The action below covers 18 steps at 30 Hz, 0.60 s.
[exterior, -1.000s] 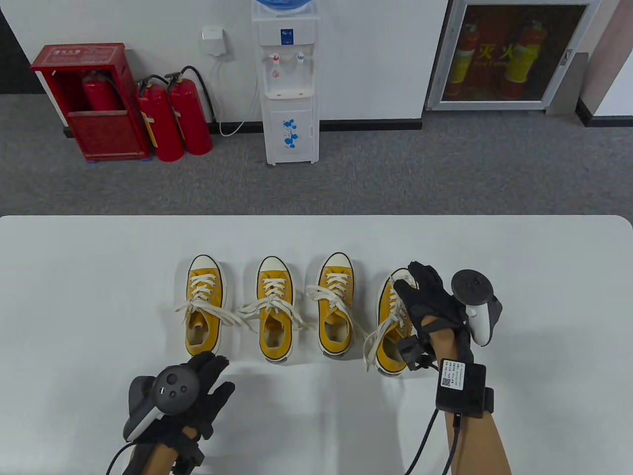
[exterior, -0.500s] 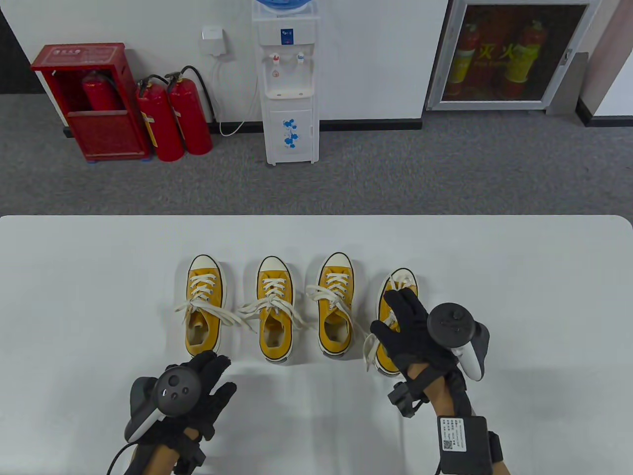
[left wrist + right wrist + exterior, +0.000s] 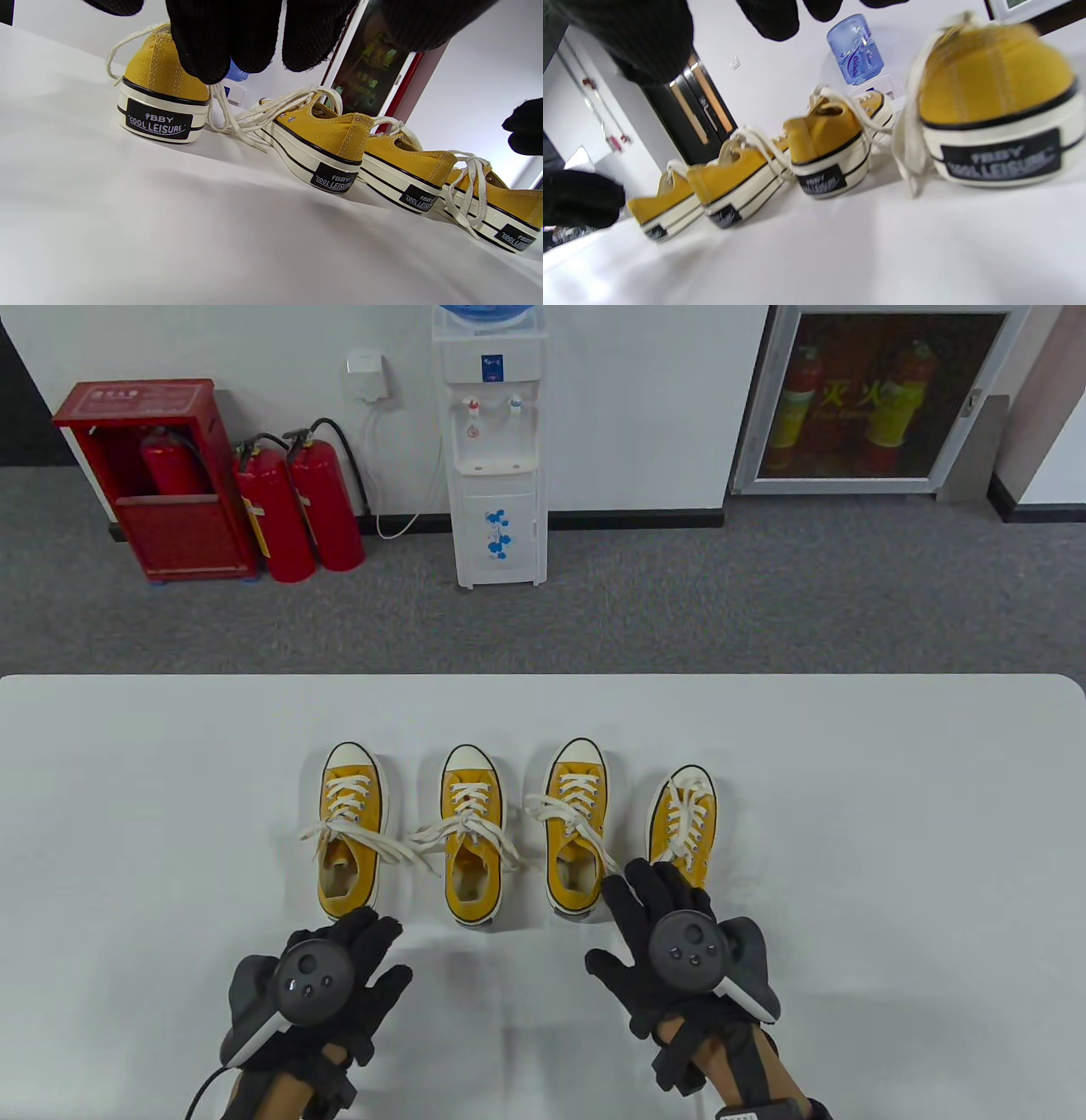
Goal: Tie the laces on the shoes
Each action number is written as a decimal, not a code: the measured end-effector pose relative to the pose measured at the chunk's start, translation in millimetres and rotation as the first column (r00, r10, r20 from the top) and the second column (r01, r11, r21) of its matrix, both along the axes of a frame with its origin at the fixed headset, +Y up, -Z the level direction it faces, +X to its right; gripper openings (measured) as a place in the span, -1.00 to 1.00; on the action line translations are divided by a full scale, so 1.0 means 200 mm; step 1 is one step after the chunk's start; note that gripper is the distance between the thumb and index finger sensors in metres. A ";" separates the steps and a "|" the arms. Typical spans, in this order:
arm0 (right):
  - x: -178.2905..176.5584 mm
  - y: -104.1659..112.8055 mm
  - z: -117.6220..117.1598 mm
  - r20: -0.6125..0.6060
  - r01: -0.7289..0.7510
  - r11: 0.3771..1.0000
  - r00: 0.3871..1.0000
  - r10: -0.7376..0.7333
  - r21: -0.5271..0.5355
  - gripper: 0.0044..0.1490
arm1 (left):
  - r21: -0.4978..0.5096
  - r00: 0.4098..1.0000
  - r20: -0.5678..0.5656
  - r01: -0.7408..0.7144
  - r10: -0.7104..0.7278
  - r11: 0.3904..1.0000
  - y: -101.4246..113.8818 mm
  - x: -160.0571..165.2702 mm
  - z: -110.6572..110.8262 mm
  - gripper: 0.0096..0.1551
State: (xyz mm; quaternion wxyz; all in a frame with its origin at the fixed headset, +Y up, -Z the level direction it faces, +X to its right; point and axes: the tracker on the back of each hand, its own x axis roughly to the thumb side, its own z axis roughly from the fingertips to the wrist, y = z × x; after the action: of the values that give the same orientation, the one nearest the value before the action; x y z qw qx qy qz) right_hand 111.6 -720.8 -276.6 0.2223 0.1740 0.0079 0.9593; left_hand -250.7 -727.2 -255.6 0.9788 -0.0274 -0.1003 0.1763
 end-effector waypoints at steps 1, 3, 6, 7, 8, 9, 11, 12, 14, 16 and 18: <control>-0.02 -0.01 0.01 -0.013 -0.025 1.000 1.000 0.025 0.005 0.10 | 0.002 1.000 0.002 0.004 -0.004 1.000 0.00 0.00 0.00 -0.20; -0.06 -0.02 0.04 -0.039 -0.060 0.998 0.997 0.061 0.026 0.10 | 0.011 1.000 0.006 0.007 -0.007 1.000 0.01 0.01 0.01 -0.19; -0.10 -0.03 0.07 -0.067 -0.089 0.995 0.994 0.092 0.046 0.10 | 0.019 1.000 0.014 0.017 -0.017 1.000 0.01 0.02 0.01 -0.19; -0.11 -0.03 0.08 -0.077 -0.098 0.994 0.992 0.102 0.057 0.10 | 0.023 1.000 0.018 0.022 -0.022 0.999 0.01 0.03 0.01 -0.19; -0.13 -0.04 0.10 -0.088 -0.109 0.992 0.990 0.114 0.066 0.10 | 0.024 0.999 0.023 0.029 -0.029 0.999 0.01 0.04 0.02 -0.19; -0.13 -0.04 0.10 -0.095 -0.111 0.991 0.989 0.118 0.069 0.10 | 0.027 0.999 0.025 0.034 -0.035 0.999 0.01 0.04 0.02 -0.19; -0.15 -0.05 0.13 -0.116 -0.116 0.990 0.985 0.126 0.085 0.10 | 0.038 0.998 0.033 0.053 -0.055 0.998 0.01 0.06 0.02 -0.19; -0.16 -0.05 0.14 -0.121 -0.118 0.989 0.984 0.128 0.087 0.10 | 0.040 0.997 0.036 0.061 -0.062 0.997 0.02 0.06 0.03 -0.19; -0.17 -0.05 0.16 -0.138 -0.114 0.989 0.982 0.126 0.092 0.10 | 0.051 0.997 0.042 0.069 -0.071 0.996 0.02 0.08 0.03 -0.19; -0.17 -0.05 0.17 -0.147 -0.108 0.988 0.981 0.123 0.107 0.10 | 0.057 0.995 0.051 0.083 -0.086 0.995 0.02 0.09 0.04 -0.18; -0.17 -0.05 0.18 -0.152 -0.107 0.989 0.981 0.122 0.106 0.10 | 0.068 0.995 0.058 0.079 -0.083 0.995 0.02 0.11 0.04 -0.18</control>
State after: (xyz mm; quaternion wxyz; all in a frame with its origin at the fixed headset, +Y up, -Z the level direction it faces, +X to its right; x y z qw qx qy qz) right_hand 76.9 -731.2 -241.6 0.1566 0.2594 -0.0111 0.9529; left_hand -229.3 -723.7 -247.0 0.9821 -0.0045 -0.1345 0.1321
